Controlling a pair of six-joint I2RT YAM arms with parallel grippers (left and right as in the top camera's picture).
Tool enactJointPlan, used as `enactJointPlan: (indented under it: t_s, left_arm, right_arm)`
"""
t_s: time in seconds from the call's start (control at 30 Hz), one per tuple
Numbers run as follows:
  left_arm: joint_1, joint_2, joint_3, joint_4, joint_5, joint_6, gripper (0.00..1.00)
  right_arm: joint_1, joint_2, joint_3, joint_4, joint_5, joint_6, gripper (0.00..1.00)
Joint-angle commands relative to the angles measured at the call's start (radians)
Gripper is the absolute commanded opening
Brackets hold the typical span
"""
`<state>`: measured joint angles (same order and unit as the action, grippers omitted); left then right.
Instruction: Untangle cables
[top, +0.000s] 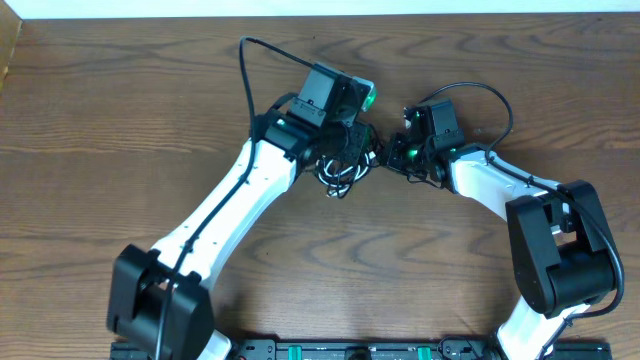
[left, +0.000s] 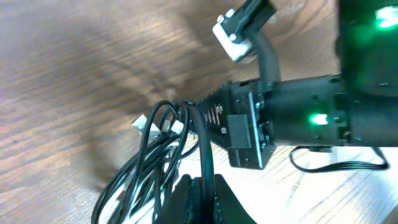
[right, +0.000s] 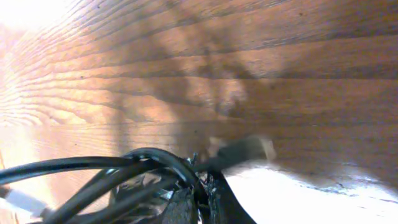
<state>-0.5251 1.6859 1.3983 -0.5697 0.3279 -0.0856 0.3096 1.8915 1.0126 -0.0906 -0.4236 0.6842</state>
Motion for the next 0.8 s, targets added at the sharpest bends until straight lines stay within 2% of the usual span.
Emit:
enactJointPlan:
  t_s: [0.0,0.3,0.67,0.77]
  left_arm:
    - [0.005,-0.085,0.002,0.007,0.000,-0.003,0.08]
    - [0.005,-0.150,0.002,0.007,0.000,-0.002,0.08]
    - [0.005,-0.357,0.002,0.026,-0.004,-0.003,0.08]
    - [0.005,-0.407,0.002,0.024,-0.056,-0.003,0.08]
  right_arm:
    - [-0.009,0.018,0.005,-0.006,0.032,-0.016,0.01]
    - [-0.009,0.018,0.005,-0.006,0.033,-0.016,0.01]
    - [-0.009,0.018,0.005,-0.006,0.037,-0.016,0.01]
    - [-0.009,0.018,0.005,-0.006,0.037,-0.016,0.01]
